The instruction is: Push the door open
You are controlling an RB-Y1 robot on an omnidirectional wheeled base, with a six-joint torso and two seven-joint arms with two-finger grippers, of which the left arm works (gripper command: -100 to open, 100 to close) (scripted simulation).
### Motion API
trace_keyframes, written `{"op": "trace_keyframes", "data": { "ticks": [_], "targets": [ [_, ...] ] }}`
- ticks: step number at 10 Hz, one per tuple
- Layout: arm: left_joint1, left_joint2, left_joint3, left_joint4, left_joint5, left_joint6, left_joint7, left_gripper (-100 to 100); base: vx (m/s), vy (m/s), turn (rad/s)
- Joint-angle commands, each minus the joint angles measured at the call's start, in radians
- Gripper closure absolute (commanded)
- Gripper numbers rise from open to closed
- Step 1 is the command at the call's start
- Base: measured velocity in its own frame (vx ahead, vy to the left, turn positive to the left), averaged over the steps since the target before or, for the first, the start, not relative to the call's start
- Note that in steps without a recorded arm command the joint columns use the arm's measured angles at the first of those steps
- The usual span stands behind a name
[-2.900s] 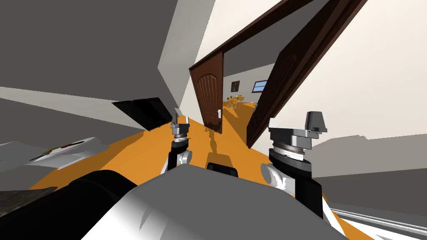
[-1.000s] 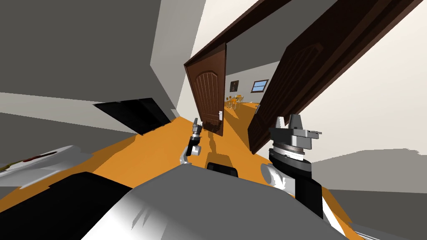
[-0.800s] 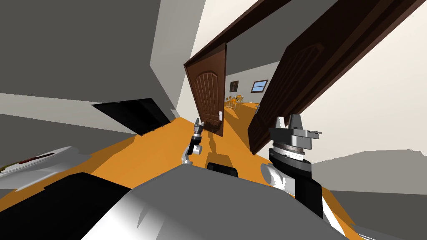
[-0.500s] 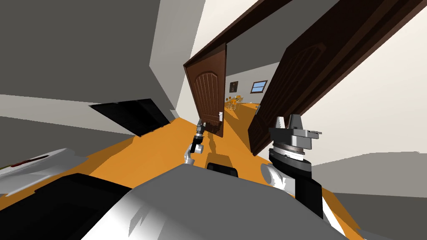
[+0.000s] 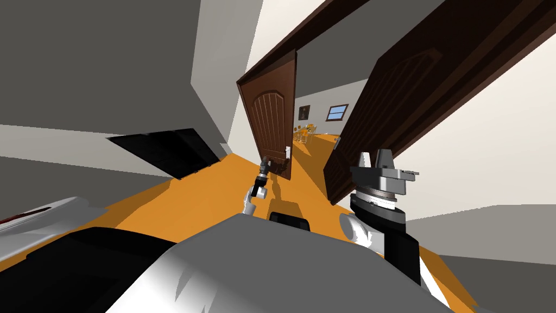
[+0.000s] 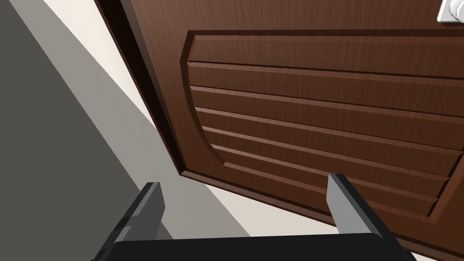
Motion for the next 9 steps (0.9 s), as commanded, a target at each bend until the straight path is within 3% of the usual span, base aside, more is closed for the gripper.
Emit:
{"op": "trace_keyframes", "data": {
  "ticks": [1,2,3,6,7,9],
  "targets": [
    [-0.029,0.003,-0.004,0.050,0.001,0.001,0.001,-100,0.057,0.024,-0.014],
    [-0.051,0.004,-0.009,0.079,0.001,0.003,0.000,-100,0.077,0.046,-0.022],
    [-0.051,0.004,-0.009,0.091,0.001,0.003,0.000,-100,0.057,0.040,-0.010],
    [-0.117,0.003,-0.025,0.193,0.001,0.008,-0.002,-100,0.068,0.034,-0.020],
    [-0.117,0.003,-0.025,0.205,0.001,0.008,-0.002,-100,0.060,0.034,-0.009],
    [-0.161,0.002,-0.035,0.272,0.001,0.012,-0.003,-100,0.070,0.040,-0.018]
  ]
}}
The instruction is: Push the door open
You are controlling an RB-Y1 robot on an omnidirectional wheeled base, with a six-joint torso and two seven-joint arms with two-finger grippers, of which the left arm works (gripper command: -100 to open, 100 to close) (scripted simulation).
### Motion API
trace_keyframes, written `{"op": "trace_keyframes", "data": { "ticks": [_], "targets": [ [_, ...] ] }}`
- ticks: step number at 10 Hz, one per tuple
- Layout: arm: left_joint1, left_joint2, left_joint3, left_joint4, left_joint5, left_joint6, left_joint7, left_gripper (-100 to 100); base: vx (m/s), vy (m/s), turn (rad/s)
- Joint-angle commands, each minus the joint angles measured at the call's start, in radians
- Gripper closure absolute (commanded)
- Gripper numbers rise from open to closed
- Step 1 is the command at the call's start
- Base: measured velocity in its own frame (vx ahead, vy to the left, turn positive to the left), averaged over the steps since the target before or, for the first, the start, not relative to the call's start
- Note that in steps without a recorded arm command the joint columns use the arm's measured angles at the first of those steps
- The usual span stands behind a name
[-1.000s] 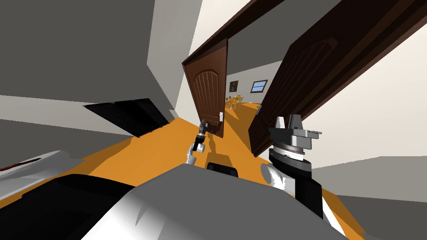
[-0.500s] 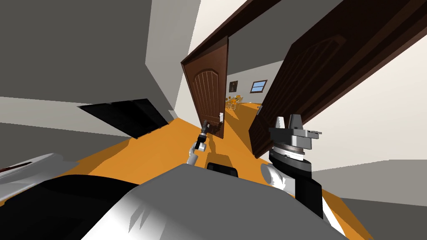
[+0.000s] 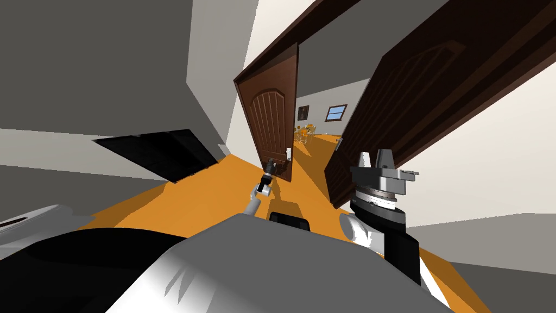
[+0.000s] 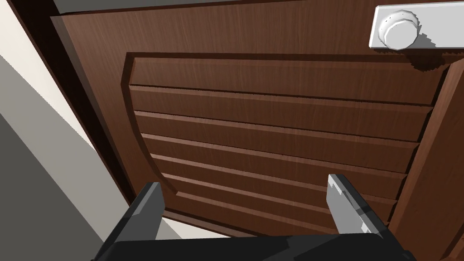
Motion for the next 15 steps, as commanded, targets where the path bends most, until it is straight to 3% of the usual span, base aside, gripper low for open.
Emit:
{"op": "trace_keyframes", "data": {
  "ticks": [1,9,15],
  "targets": [
    [-0.013,0.001,-0.002,0.033,0.001,-0.003,0.001,-100,0.067,0.040,-0.011],
    [-0.177,-0.016,-0.041,0.317,0.000,0.010,-0.003,-100,0.090,0.045,-0.020],
    [-0.279,-0.036,-0.065,0.494,0.000,0.018,-0.006,-100,0.092,0.045,-0.018]
  ]
}}
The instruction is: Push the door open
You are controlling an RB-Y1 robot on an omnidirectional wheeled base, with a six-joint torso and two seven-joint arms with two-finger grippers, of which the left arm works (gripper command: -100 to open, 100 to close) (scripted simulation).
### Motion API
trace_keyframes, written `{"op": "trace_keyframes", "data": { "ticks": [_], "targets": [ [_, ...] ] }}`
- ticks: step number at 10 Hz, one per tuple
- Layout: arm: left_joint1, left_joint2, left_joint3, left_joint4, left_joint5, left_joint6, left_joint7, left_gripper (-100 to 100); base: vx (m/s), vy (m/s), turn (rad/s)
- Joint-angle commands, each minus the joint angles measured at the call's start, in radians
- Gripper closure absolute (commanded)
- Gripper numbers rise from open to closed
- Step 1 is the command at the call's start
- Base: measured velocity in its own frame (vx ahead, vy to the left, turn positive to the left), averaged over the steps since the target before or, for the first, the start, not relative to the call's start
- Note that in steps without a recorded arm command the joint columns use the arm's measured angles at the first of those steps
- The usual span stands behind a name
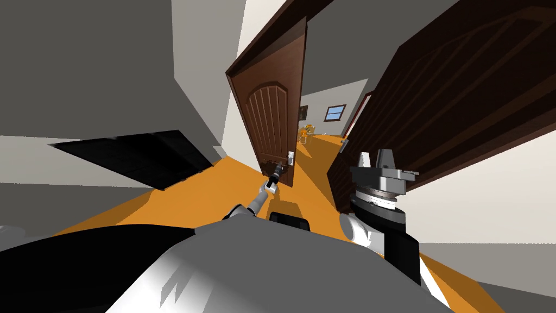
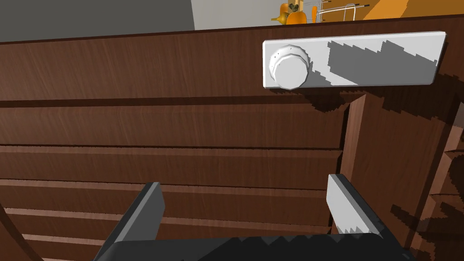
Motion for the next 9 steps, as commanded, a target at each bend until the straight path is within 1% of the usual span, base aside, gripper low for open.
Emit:
{"op": "trace_keyframes", "data": {
  "ticks": [1,2,6,8,9],
  "targets": [
    [-0.025,-0.008,-0.006,0.050,0.000,-0.004,-0.002,-100,0.085,0.045,-0.013],
    [-0.025,-0.008,-0.006,0.051,0.000,-0.004,-0.002,-100,0.060,0.030,-0.009],
    [-0.075,-0.023,-0.018,0.139,0.000,0.000,-0.004,-100,0.064,0.024,-0.012],
    [-0.111,-0.035,-0.026,0.200,-0.001,0.003,-0.005,-100,0.100,0.039,-0.018],
    [-0.120,-0.039,-0.028,0.216,-0.001,0.004,-0.005,-100,0.084,0.050,-0.011]
  ]
}}
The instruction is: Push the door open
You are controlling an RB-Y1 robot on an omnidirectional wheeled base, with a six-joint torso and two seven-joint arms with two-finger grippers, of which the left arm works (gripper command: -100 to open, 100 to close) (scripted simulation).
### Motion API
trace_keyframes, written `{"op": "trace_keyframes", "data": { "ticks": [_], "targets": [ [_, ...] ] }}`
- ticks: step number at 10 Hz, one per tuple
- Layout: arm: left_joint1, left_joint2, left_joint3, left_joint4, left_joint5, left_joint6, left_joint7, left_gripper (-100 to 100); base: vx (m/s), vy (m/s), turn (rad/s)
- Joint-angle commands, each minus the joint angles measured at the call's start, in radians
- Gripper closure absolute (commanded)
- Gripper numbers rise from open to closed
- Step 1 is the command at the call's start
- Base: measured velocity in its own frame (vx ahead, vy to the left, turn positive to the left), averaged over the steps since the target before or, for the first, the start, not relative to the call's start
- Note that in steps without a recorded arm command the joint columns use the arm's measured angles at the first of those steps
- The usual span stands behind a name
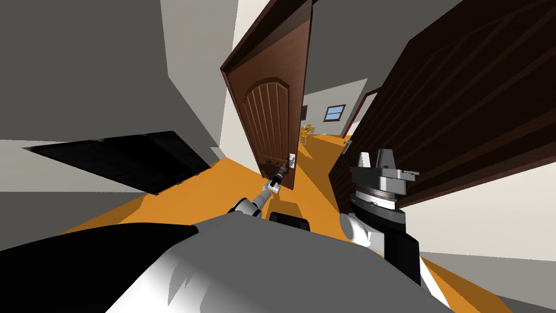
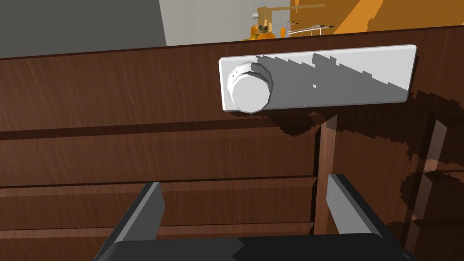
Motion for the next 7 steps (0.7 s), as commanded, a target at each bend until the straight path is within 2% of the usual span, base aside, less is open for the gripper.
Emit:
{"op": "trace_keyframes", "data": {
  "ticks": [1,2,5,7],
  "targets": [
    [0.000,0.000,0.000,0.000,0.000,0.000,0.000,-100,0.036,0.023,-0.005],
    [-0.001,0.020,0.003,0.005,0.001,-0.001,-0.003,-100,0.102,-0.030,-0.036],
    [-0.002,0.035,0.008,0.008,0.002,-0.003,-0.005,-100,0.167,-0.067,-0.016],
    [-0.002,0.039,0.013,0.011,0.003,-0.004,-0.007,-100,0.191,-0.063,-0.023]
  ]
}}
